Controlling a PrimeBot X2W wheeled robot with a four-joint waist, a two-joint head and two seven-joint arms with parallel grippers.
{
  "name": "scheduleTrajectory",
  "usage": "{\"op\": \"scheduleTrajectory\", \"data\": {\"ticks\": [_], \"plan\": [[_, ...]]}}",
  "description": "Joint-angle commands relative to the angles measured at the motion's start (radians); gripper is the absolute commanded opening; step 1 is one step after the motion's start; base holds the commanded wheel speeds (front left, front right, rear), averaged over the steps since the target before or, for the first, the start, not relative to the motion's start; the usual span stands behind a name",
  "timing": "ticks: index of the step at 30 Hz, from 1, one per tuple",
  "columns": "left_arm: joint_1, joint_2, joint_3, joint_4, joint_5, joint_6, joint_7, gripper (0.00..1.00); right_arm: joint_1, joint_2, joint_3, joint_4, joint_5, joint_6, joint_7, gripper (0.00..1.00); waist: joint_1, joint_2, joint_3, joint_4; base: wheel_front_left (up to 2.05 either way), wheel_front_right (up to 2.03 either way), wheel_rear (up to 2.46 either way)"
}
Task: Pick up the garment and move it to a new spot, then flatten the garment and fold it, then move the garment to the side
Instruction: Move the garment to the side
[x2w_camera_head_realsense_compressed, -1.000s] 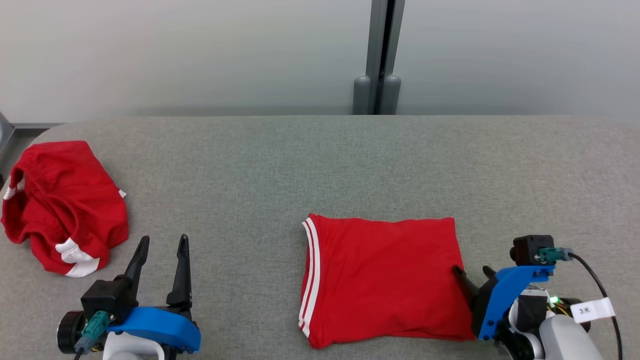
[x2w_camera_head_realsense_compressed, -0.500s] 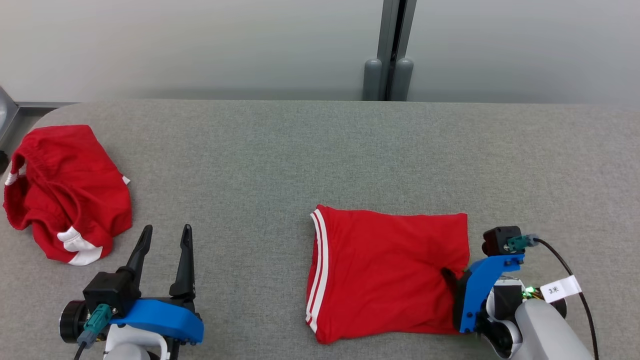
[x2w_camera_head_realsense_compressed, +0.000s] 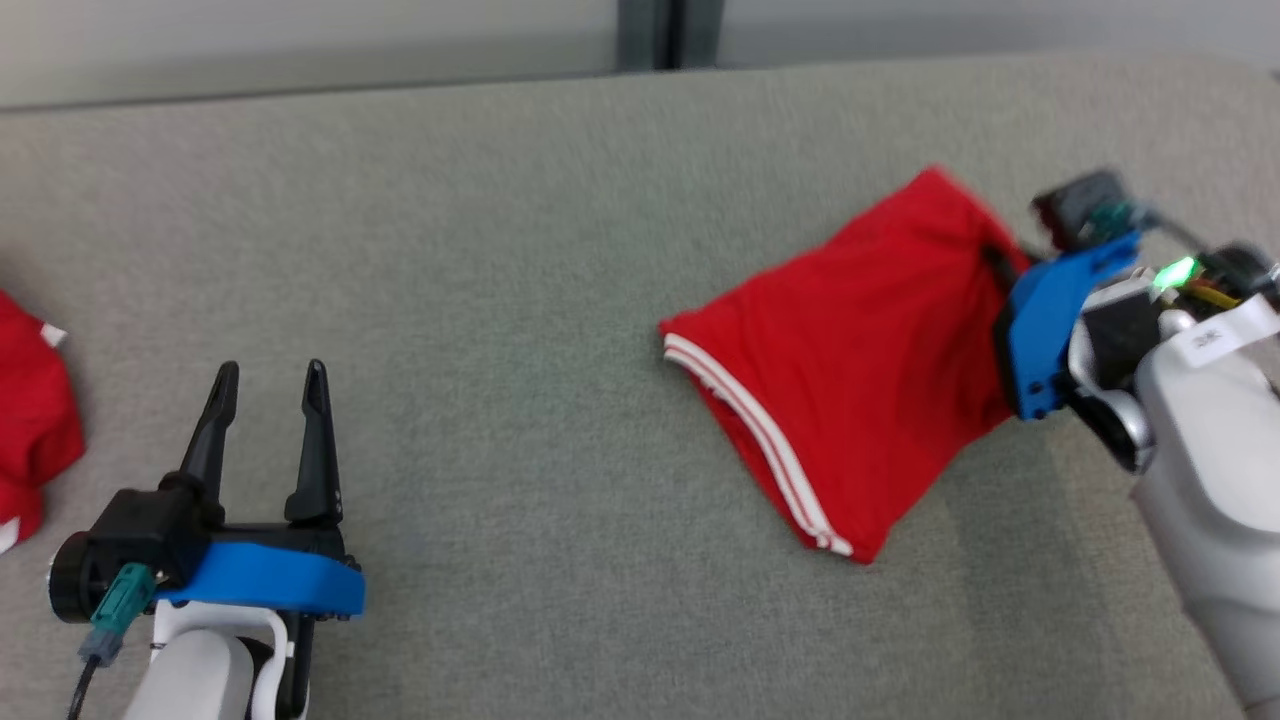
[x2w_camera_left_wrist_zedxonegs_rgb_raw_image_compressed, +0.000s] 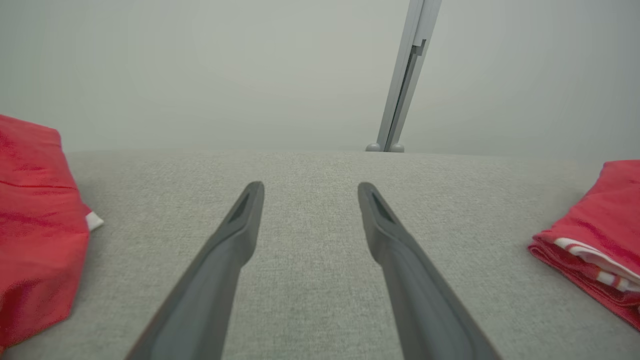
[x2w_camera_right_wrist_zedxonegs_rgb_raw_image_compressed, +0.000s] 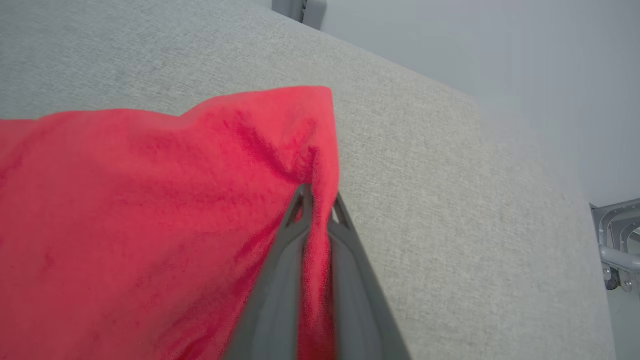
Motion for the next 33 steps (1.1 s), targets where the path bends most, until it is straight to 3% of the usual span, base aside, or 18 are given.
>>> {"op": "scheduleTrajectory", "data": {"ticks": [1, 9, 15, 20, 30, 31, 32, 33], "plan": [[-0.025, 0.009, 0.01, -0.015, 0.006, 0.003, -0.004, 1.0, -0.038, -0.032, -0.006, -0.007, 0.0, -0.001, -0.007, 0.0, -0.0003, -0.0002, 0.026, -0.008, 0.0, 0.0, 0.0], [-0.107, 0.052, 0.022, -0.112, 0.035, 0.01, 0.001, 1.0, -0.195, -0.225, -0.082, -0.009, -0.041, -0.001, -0.091, 0.0, -0.0003, -0.0002, 0.195, -0.08, 0.0, 0.0, 0.0], [-0.148, 0.081, 0.017, -0.185, 0.053, 0.013, 0.025, 1.0, -0.263, -0.31, -0.198, 0.018, -0.094, -0.001, -0.194, 0.0, -0.0003, -0.0002, 0.292, -0.1, 0.0, 0.0, 0.0], [-0.158, 0.093, 0.007, -0.221, 0.061, 0.015, 0.042, 1.0, -0.273, -0.318, -0.297, 0.043, -0.161, -0.001, -0.232, 0.0, -0.0003, -0.0002, 0.334, -0.107, 0.0, 0.0, 0.0], [-0.153, 0.102, -0.001, -0.24, 0.056, 0.019, 0.055, 1.0, -0.207, -0.243, -0.468, 0.014, -0.316, -0.001, -0.257, 0.0, -0.0003, -0.0002, 0.332, -0.112, 0.0, 0.0, 0.0], [-0.153, 0.101, -0.003, -0.239, 0.056, 0.019, 0.055, 1.0, -0.203, -0.237, -0.478, 0.009, -0.329, -0.001, -0.264, 0.12, -0.0003, -0.0002, 0.33, -0.111, 0.0, 0.0, 0.0], [-0.153, 0.1, -0.006, -0.237, 0.055, 0.018, 0.056, 1.0, -0.195, -0.233, -0.486, 0.008, -0.341, -0.001, -0.266, 1.0, -0.0003, -0.0002, 0.327, -0.109, 0.0, 0.0, 0.0], [-0.153, 0.099, -0.008, -0.235, 0.054, 0.017, 0.056, 1.0, -0.188, -0.228, -0.492, 0.009, -0.349, -0.001, -0.267, 1.0, -0.0003, -0.0002, 0.323, -0.107, 0.0, 0.0, 0.0]]}}
